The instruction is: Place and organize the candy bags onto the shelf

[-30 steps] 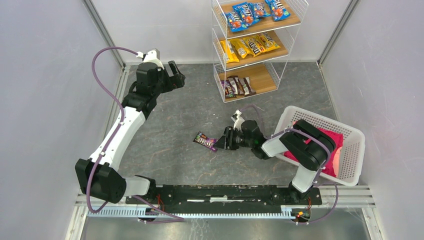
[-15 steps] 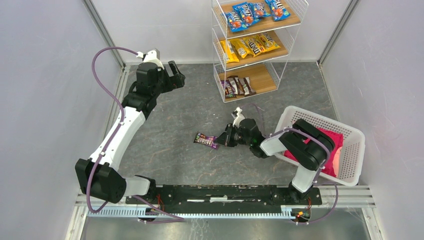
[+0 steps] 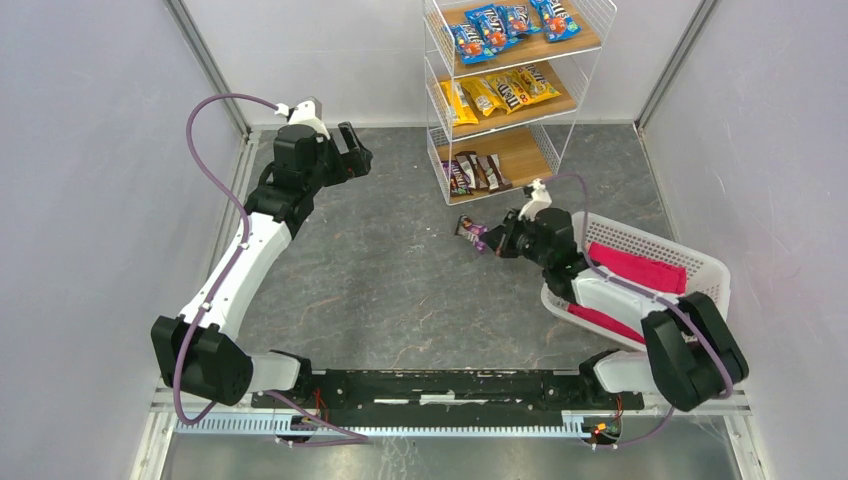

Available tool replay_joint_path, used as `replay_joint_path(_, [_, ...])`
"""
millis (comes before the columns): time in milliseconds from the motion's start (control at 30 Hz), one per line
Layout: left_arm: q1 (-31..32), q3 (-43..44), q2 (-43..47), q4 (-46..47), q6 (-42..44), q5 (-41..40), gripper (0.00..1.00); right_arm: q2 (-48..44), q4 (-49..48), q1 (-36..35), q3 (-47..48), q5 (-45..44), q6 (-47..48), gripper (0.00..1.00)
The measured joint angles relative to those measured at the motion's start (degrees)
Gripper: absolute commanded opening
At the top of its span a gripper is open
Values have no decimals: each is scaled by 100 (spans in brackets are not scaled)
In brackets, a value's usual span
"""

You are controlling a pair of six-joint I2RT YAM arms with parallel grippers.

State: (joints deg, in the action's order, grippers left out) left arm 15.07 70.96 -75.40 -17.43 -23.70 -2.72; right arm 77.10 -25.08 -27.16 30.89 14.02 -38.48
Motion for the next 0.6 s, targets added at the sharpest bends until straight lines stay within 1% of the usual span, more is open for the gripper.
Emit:
replay_joint_path(133, [0,0,0,-2,0,31,100,-337,546,555,31,-240,400,0])
replay_joint_path(267, [0,0,0,-2,0,48,100,-236,767,1108,260,-275,636,0])
replay_joint_path(433, [0,2,-9,-2,-2,138,100,518,522,1744,931,-262,684,0])
replay_joint_path(600, [0,2,-50,-4,-2,166,100,1497,-59,2114,1725,-201,549,0])
